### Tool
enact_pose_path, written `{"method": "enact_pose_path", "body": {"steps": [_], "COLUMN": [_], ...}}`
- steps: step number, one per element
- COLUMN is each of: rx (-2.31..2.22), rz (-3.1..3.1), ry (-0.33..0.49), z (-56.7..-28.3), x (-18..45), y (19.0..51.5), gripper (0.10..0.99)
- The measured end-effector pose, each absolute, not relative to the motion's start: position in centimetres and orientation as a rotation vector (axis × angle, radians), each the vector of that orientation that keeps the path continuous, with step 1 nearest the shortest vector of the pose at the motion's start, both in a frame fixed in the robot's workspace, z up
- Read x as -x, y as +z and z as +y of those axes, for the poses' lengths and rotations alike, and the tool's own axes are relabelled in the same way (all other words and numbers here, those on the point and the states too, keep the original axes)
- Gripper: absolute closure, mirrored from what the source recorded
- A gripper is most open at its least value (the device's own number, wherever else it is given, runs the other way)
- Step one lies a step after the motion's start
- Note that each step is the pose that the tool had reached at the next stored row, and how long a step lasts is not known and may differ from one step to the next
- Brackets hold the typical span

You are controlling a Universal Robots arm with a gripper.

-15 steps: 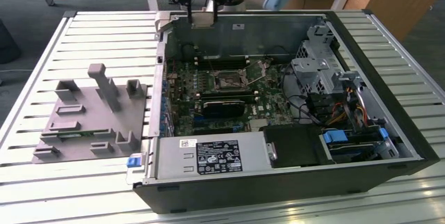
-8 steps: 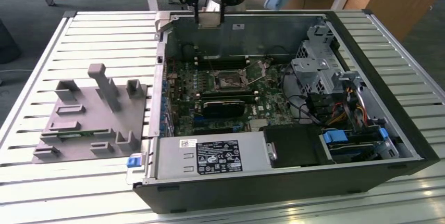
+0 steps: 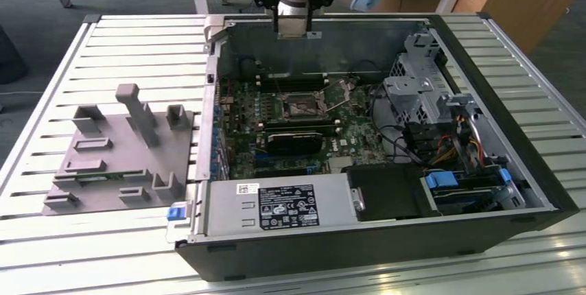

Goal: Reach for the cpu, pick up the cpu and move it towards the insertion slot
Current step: 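Pick up the cpu and move it towards the insertion slot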

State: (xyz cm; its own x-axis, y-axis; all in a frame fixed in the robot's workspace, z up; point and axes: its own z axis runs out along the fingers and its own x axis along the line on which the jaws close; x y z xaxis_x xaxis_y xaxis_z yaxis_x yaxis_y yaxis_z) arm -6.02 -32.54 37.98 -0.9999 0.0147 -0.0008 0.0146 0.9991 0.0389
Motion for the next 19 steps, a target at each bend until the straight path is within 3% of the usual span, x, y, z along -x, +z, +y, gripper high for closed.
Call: {"method": "enact_pose_path", "body": {"steps": [19], "rx": [-0.023], "rz": [3.134], "ry": [0.061], "z": [-32.5], "x": [2.6], "y": [37.6], "gripper": [0.553]}}
